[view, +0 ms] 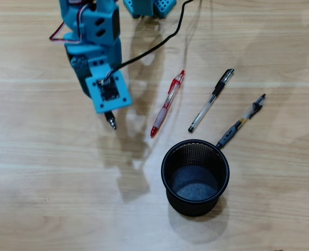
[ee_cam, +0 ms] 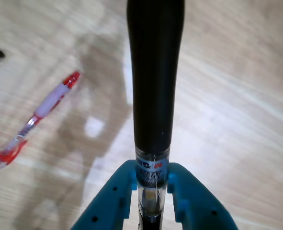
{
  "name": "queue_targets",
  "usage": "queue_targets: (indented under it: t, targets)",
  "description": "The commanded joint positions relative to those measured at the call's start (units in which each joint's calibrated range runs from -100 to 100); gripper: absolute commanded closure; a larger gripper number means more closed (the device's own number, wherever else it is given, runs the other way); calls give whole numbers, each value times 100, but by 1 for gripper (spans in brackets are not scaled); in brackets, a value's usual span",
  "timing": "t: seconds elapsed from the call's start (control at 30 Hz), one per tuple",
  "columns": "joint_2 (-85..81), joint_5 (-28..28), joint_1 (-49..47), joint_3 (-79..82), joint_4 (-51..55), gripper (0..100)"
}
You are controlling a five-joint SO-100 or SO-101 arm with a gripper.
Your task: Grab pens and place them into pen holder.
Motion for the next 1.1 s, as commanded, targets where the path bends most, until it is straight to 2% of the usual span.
queue_targets:
  t: [0.0, 0.27, 0.63, 1.07]
  targets:
    - [-951, -172, -222, -331, -5, 98]
    - [-1489, -502, -821, -313, -203, 98]
    - [-1296, -1157, -2283, 525, -3363, 98]
    - [166, -1457, -2492, -88, -5403, 98]
